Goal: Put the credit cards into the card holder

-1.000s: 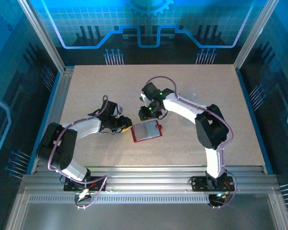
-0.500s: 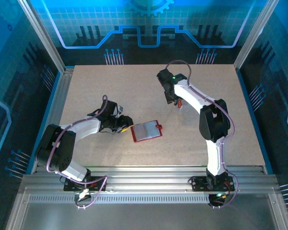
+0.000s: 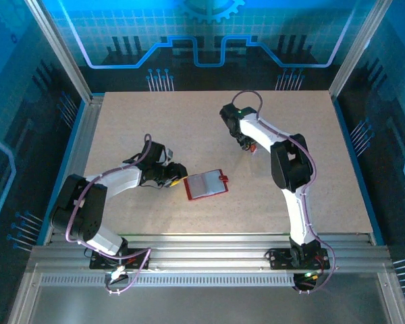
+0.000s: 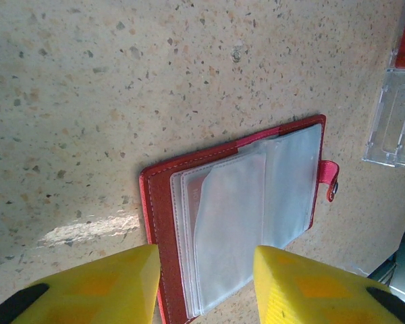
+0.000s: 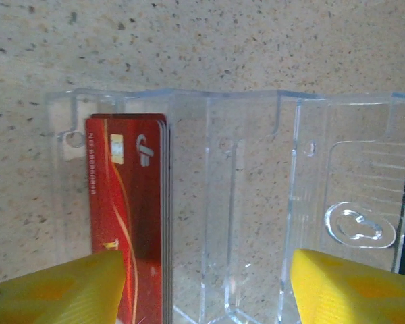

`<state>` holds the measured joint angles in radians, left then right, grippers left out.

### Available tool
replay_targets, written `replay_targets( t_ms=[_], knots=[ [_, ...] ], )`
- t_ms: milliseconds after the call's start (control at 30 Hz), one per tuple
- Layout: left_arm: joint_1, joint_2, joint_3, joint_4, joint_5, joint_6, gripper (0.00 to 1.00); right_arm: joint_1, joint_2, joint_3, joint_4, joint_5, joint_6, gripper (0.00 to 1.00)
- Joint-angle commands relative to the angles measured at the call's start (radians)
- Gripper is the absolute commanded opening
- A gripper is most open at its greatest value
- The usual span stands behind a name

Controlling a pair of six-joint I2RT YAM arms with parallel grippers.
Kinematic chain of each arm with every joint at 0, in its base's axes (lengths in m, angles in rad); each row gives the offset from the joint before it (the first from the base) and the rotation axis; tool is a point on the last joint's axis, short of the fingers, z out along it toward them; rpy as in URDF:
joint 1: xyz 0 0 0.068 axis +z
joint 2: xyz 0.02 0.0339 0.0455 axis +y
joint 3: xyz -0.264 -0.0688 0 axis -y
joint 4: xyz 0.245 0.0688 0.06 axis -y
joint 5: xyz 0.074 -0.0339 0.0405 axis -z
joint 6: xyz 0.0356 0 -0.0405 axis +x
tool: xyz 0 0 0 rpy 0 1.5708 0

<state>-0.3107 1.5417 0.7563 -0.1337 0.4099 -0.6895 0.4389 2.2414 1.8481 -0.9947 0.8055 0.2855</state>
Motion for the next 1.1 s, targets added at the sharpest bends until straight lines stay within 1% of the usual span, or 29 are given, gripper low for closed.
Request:
replay_targets(
  t_ms=[0,167,233,433,633,800,867,967,1067],
  knots=[
    [-0.005,0.011,0.018,-0.024,0.015,0.005,0.42,-0.007,0.041,0.025,-0.010,0.088,-0.009,0.67],
    [-0.005,0.006,0.016,-0.027,0.011,0.004,0.42,-0.007,0.044,0.001,0.021,0.124,-0.016,0.67],
    [-0.005,0.005,0.015,-0.030,0.008,0.005,0.42,-0.006,0.041,-0.002,0.023,0.139,-0.019,0.65],
    [-0.005,0.005,0.015,-0.028,0.006,0.002,0.42,-0.009,0.012,-0.024,0.039,0.159,-0.040,0.57],
    [-0.005,0.006,0.015,-0.024,0.007,-0.001,0.42,-0.016,-0.009,-0.042,0.041,0.149,-0.045,0.42],
    [-0.005,0.004,0.014,-0.026,0.004,0.001,0.42,-0.019,-0.028,-0.043,0.041,0.143,-0.052,0.35],
    [-0.005,0.006,0.015,-0.024,0.006,-0.001,0.41,-0.020,-0.031,-0.039,0.038,0.142,-0.057,0.31],
    [-0.005,0.007,0.012,-0.021,0.006,-0.002,0.41,-0.026,-0.036,-0.039,0.031,0.141,-0.060,0.26],
    [-0.005,0.006,0.012,-0.020,0.007,-0.002,0.41,-0.034,-0.040,-0.043,0.027,0.132,-0.062,0.24]
  ],
)
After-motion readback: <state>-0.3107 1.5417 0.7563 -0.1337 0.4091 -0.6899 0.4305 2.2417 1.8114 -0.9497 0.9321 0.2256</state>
